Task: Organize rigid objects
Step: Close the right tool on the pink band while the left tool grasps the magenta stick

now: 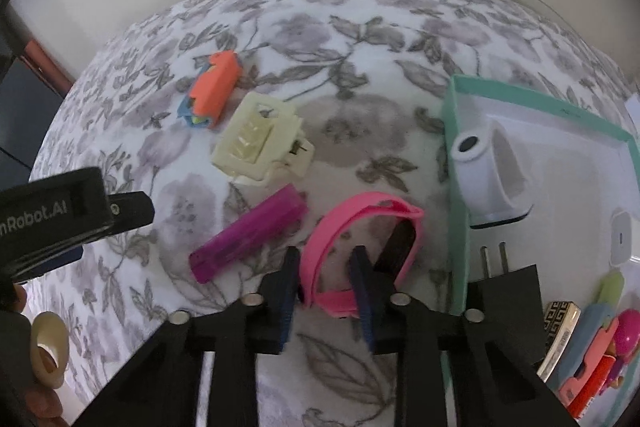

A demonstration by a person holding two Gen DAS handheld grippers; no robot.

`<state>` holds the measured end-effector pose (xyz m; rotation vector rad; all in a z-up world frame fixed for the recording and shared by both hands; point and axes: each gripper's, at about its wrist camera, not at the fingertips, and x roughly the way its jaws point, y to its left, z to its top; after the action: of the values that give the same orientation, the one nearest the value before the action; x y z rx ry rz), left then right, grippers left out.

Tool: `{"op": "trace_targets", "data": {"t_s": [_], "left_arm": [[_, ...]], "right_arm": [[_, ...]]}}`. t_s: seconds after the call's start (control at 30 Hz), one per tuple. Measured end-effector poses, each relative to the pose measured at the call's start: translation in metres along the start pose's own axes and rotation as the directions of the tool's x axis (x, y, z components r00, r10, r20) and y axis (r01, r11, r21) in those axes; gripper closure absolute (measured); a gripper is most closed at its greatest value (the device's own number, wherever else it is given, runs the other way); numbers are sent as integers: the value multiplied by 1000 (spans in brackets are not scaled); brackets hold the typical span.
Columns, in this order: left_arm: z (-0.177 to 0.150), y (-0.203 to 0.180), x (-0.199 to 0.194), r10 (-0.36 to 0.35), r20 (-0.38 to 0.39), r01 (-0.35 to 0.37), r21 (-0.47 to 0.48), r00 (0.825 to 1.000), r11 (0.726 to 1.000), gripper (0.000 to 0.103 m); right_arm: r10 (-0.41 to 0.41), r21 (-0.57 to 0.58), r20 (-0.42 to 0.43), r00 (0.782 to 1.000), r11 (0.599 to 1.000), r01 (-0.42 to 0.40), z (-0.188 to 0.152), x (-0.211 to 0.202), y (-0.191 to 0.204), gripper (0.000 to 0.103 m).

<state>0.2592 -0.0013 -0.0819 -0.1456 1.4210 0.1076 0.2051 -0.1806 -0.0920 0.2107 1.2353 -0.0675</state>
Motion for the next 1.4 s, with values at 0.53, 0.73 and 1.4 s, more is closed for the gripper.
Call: {"op": "trace_targets", "data": {"t_s": [0.53, 0.73, 1.4], "left_arm": [[-6, -29, 7, -52, -31, 55, 110, 998, 992, 5], [-6, -35, 7, -44, -18, 46, 129, 999, 991, 5], [-36, -119, 18, 17, 32, -27, 364, 999, 931, 31]], "right_arm": [[131, 115, 45, 990, 984, -136, 10, -25, -24, 90], [175, 166, 77, 982, 969, -185, 13, -38, -34, 90], [184, 243, 178, 967, 944, -224, 23, -83, -67, 90]]}}
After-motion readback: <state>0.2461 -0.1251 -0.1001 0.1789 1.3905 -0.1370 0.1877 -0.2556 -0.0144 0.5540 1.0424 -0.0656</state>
